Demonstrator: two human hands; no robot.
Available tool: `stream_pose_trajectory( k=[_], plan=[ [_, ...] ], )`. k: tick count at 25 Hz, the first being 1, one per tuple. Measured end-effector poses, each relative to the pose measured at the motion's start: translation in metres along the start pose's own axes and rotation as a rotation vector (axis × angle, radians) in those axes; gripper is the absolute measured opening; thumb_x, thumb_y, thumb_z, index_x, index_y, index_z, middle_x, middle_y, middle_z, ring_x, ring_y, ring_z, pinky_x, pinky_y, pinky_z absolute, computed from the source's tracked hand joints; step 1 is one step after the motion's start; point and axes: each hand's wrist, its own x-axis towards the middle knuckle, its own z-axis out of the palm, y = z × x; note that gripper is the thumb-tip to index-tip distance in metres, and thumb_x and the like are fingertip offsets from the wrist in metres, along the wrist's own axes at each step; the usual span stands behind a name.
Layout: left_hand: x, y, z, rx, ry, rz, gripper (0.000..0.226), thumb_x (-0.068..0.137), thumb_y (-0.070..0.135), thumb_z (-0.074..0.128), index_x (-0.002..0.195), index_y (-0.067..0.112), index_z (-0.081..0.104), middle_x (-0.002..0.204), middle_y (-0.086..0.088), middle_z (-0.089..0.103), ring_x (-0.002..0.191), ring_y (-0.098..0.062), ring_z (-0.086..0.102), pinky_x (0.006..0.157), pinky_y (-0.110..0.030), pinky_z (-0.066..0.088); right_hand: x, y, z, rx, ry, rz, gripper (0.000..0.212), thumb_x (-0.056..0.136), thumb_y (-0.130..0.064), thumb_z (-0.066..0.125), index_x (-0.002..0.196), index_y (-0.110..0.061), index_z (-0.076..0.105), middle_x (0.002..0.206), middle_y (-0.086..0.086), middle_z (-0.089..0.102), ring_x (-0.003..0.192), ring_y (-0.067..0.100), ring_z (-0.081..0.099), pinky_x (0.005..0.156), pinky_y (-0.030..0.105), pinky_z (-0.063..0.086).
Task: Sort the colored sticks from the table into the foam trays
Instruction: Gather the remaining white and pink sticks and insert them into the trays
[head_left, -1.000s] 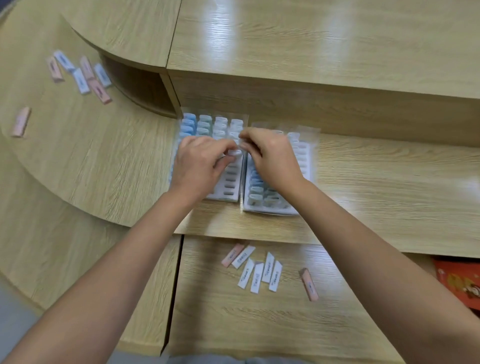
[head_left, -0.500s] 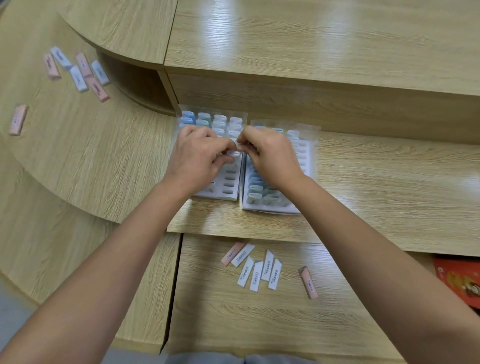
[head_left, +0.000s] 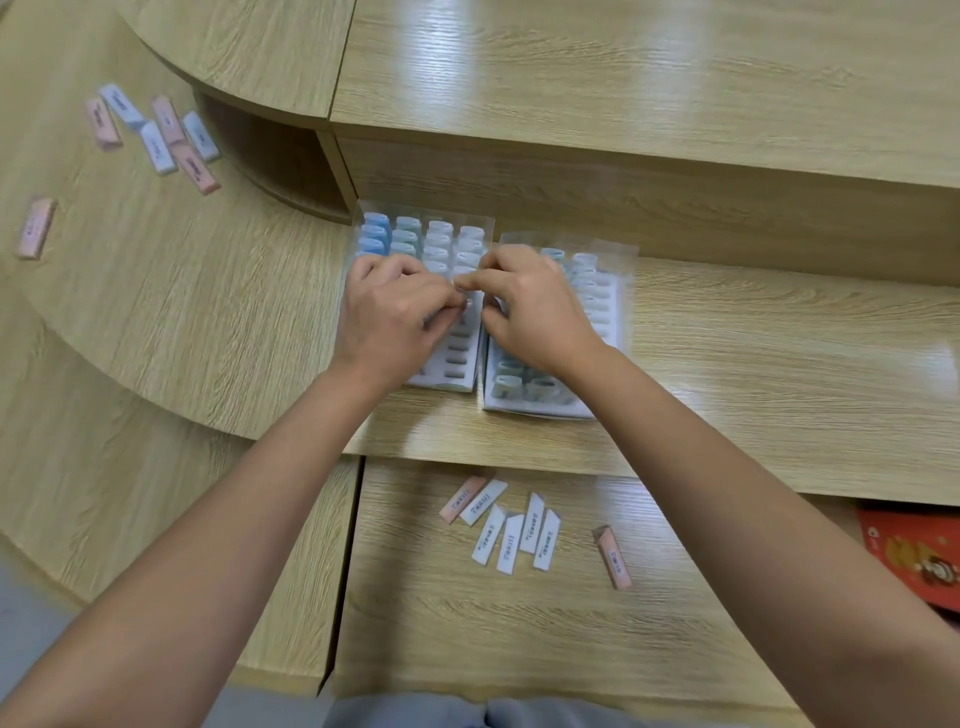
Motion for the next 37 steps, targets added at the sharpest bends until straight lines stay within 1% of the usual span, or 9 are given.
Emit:
stream_pose_trajectory(
  k=[4, 10, 12, 15, 17, 19, 23, 30, 37],
  plan=[
    [0.001, 0.0, -0.004, -0.005, -0.025, 0.027, 0.012, 0.085, 0.029, 0.064, 0.085, 0.019, 0.071, 0.088, 0.006, 0.07, 0.087, -0.02, 0.058, 0.079, -0.032, 0.032, 0.0, -0.007, -0.011, 0.031, -0.062, 0.031, 0.031, 0.079, -0.001, 0.055, 0.107, -0.005, 0.068, 0.097, 0.014, 0.061, 0.092, 0.033, 0.056, 0.078, 0.046, 0.047],
    [-0.042, 0.046, -0.043, -0.212, 0.148, 0.019, 0.009, 0.084, 0.014, 0.065, 0.087, 0.007, 0.067, 0.08, -0.004, 0.064, 0.072, -0.015, 0.057, 0.064, -0.025, 0.042, -0.076, -0.043, -0.057, 0.163, 0.221, 0.122, 0.019, 0.087, -0.002, 0.057, 0.104, -0.003, 0.065, 0.095, 0.006, 0.064, 0.086, 0.016, 0.057, 0.078, 0.024, 0.045],
    [-0.087, 0.074, -0.035, -0.322, 0.014, -0.039, 0.005, 0.082, 0.014, 0.067, 0.083, 0.009, 0.068, 0.074, 0.001, 0.063, 0.065, -0.012, 0.056, 0.057, -0.025, 0.045, -0.126, -0.056, -0.056, 0.214, 0.215, 0.191, 0.015, 0.088, -0.003, 0.057, 0.099, -0.004, 0.066, 0.088, 0.002, 0.064, 0.076, 0.008, 0.054, 0.072, 0.02, 0.045],
    [-0.147, 0.108, -0.002, -0.395, -0.415, -0.452, 0.013, 0.085, 0.03, 0.064, 0.093, 0.02, 0.067, 0.085, 0.008, 0.064, 0.075, -0.01, 0.06, 0.063, -0.032, 0.049, -0.195, -0.057, -0.023, 0.215, 0.052, 0.502, 0.013, 0.088, -0.008, 0.057, 0.097, -0.01, 0.066, 0.085, -0.001, 0.064, 0.072, 0.009, 0.054, 0.067, 0.028, 0.048],
    [-0.172, 0.116, 0.028, -0.351, -0.599, -0.752, 0.02, 0.086, 0.037, 0.061, 0.101, 0.023, 0.063, 0.101, 0.007, 0.063, 0.088, -0.013, 0.061, 0.07, -0.029, 0.047, -0.226, -0.046, 0.008, 0.155, -0.161, 0.832, 0.016, 0.09, -0.015, 0.055, 0.103, -0.012, 0.065, 0.093, 0.003, 0.065, 0.082, 0.018, 0.059, 0.07, 0.033, 0.048],
    [-0.187, 0.119, 0.056, -0.252, -0.674, -0.883, 0.025, 0.088, 0.04, 0.056, 0.106, 0.022, 0.059, 0.108, 0.003, 0.061, 0.094, -0.018, 0.06, 0.071, -0.029, 0.044, -0.244, -0.032, 0.039, 0.095, -0.28, 1.011, 0.023, 0.09, -0.018, 0.055, 0.11, -0.01, 0.061, 0.104, 0.009, 0.064, 0.094, 0.024, 0.06, 0.072, 0.029, 0.043],
    [-0.209, 0.132, 0.089, -0.093, -0.794, -0.799, 0.033, 0.09, 0.036, 0.051, 0.116, 0.016, 0.051, 0.121, -0.006, 0.051, 0.104, -0.025, 0.053, 0.071, -0.032, 0.038, -0.252, -0.015, 0.077, 0.017, -0.346, 1.107, 0.033, 0.09, -0.021, 0.056, 0.118, -0.005, 0.05, 0.116, 0.015, 0.057, 0.108, 0.032, 0.054, 0.078, 0.033, 0.042],
    [-0.208, 0.142, 0.105, 0.007, -0.852, -0.701, 0.037, 0.093, 0.028, 0.047, 0.125, 0.011, 0.043, 0.125, -0.011, 0.048, 0.109, -0.027, 0.051, 0.07, -0.035, 0.038, -0.258, -0.012, 0.1, 0.036, -0.381, 1.164, 0.035, 0.087, -0.011, 0.055, 0.119, -0.003, 0.043, 0.114, 0.018, 0.056, 0.1, 0.035, 0.057, 0.074, 0.035, 0.045],
    [-0.217, 0.135, 0.097, 0.091, -0.859, -0.685, 0.035, 0.092, 0.03, 0.048, 0.122, 0.012, 0.047, 0.122, -0.01, 0.05, 0.11, -0.026, 0.048, 0.079, -0.034, 0.041, -0.264, -0.017, 0.071, 0.296, -0.327, 1.112, 0.017, 0.084, -0.006, 0.06, 0.1, -0.01, 0.058, 0.079, -0.004, 0.053, 0.074, 0.013, 0.05, 0.058, 0.022, 0.033]
  ],
)
